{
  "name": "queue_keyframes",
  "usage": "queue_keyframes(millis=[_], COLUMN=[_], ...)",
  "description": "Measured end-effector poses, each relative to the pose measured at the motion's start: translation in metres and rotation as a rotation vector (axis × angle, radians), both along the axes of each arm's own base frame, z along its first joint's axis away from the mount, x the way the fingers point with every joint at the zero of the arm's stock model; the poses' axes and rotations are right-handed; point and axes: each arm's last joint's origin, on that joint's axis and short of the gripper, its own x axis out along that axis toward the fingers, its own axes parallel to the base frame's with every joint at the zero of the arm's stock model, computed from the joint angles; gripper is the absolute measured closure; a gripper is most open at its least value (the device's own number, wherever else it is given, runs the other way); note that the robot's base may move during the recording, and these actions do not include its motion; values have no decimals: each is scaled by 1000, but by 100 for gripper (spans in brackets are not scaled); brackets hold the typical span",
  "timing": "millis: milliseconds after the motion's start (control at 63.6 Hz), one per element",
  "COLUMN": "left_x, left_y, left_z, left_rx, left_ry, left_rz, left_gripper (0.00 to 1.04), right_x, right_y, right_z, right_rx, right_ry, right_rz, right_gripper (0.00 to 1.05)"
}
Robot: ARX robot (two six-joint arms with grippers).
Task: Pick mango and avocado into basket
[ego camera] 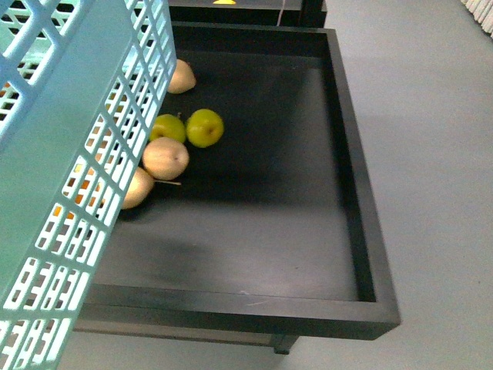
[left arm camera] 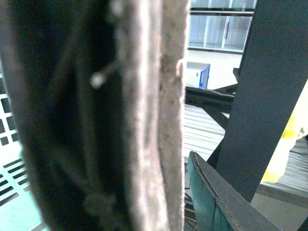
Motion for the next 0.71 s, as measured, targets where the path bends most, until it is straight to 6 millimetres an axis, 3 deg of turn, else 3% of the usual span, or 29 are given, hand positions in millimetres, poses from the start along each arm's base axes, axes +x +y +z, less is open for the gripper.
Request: queue_keyframes(millis=[708], left_x=[0], left_y=[0], left_z=[0], left_rx=[1], left_ry=[-1], left_rz=[0], left_gripper=[77], right_x=[0], right_y=[0], right_z=[0], right_rx=[0], right_ry=[0], right_rz=[2], right_gripper=[9])
